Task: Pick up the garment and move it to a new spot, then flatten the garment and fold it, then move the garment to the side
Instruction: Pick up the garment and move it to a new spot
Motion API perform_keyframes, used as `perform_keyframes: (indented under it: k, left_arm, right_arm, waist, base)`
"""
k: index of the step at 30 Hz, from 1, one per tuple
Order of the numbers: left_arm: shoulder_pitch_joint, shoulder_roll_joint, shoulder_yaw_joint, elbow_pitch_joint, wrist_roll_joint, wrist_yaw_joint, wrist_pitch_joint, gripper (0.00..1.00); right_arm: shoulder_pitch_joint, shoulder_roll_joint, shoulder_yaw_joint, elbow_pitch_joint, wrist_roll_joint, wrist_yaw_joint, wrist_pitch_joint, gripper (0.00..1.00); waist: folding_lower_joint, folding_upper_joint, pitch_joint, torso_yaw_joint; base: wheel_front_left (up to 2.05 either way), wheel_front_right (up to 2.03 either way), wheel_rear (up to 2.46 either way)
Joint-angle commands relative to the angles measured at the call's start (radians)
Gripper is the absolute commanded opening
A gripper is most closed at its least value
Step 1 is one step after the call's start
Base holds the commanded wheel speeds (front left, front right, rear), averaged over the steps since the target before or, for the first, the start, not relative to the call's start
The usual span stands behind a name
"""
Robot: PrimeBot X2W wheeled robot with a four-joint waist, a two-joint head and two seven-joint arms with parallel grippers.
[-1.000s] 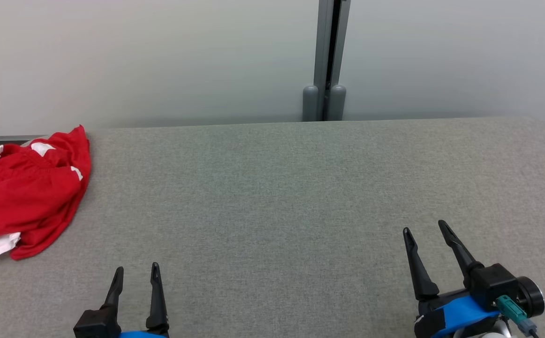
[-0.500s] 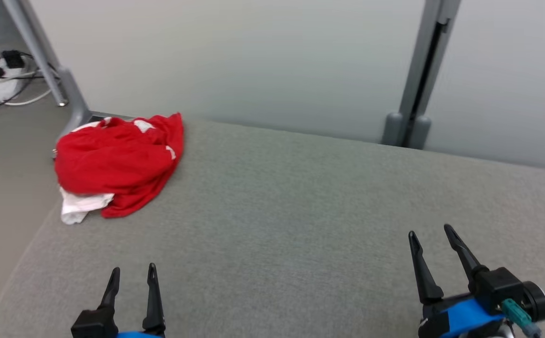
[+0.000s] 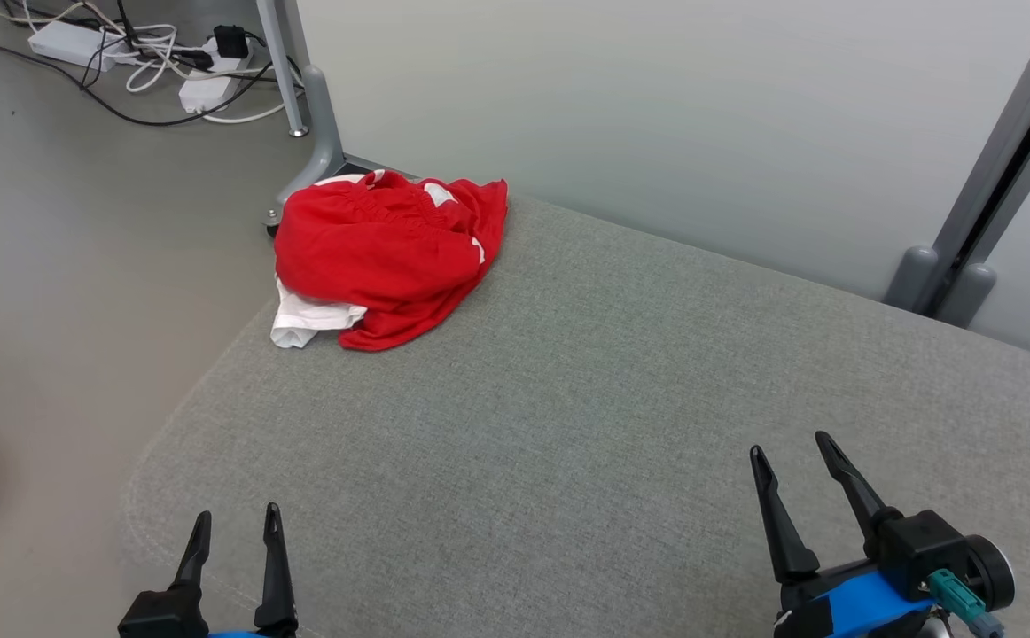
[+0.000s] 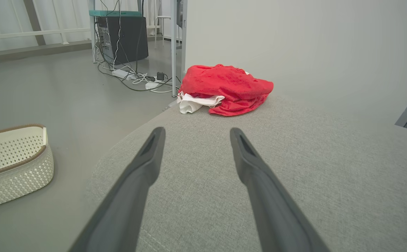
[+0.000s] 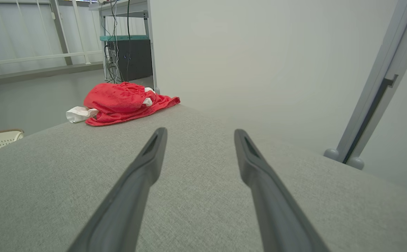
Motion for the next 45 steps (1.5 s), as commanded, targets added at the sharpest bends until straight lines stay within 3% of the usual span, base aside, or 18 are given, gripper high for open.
perform_keyframes:
  k: [1, 9, 13, 20, 27, 35, 45]
  left_arm:
    - [0.01, 0.009, 0.003, -0.009, 0.0, 0.008, 0.002, 1.0]
    - [0.004, 0.023, 0.029, -0.043, -0.02, 0.028, 0.003, 1.0]
    - [-0.069, 0.076, 0.067, -0.096, -0.011, 0.046, 0.019, 1.0]
    - [-0.33, 0.253, 0.123, -0.188, 0.023, 0.02, 0.099, 1.0]
    - [-0.664, 0.396, 0.13, -0.094, 0.003, -0.067, 0.193, 1.0]
    - [-0.869, 0.422, 0.115, 0.149, -0.063, -0.108, 0.255, 1.0]
    - [-0.96, 0.341, -0.011, 0.47, -0.13, -0.14, 0.272, 1.0]
  right_arm:
    - [-0.009, -0.004, 0.004, 0.005, 0.001, 0.0, -0.004, 1.0]
    - [-0.026, -0.005, 0.004, -0.008, -0.007, 0.0, -0.004, 1.0]
    - [-0.034, -0.005, -0.012, -0.027, -0.028, 0.0, -0.004, 1.0]
    - [-0.083, -0.004, -0.035, -0.057, -0.088, 0.0, -0.003, 1.0]
    - [-0.166, -0.004, -0.046, -0.085, -0.162, 0.0, -0.003, 1.0]
    - [-0.276, -0.005, -0.04, -0.118, -0.23, 0.0, -0.003, 1.0]
    - [-0.355, -0.004, -0.073, -0.174, -0.283, 0.0, 0.011, 1.0]
  waist:
    - [0.0, 0.0, 0.009, 0.013]
    - [0.0, 0.0, 0.028, -0.003]
    - [0.0, 0.0, 0.055, -0.018]
    - [0.0, 0.0, 0.151, -0.059]
    - [0.0, 0.0, 0.279, -0.116]
    - [0.0, 0.0, 0.416, -0.192]
    - [0.0, 0.0, 0.553, -0.234]
  base:
    - [0.0, 0.0, 0.0]
    - [0.0, 0.0, 0.0]
    - [0.0, 0.0, 0.0]
    - [0.0, 0.0, 0.0]
    - [0.0, 0.0, 0.0]
    - [0.0, 0.0, 0.0]
    - [0.0, 0.0, 0.0]
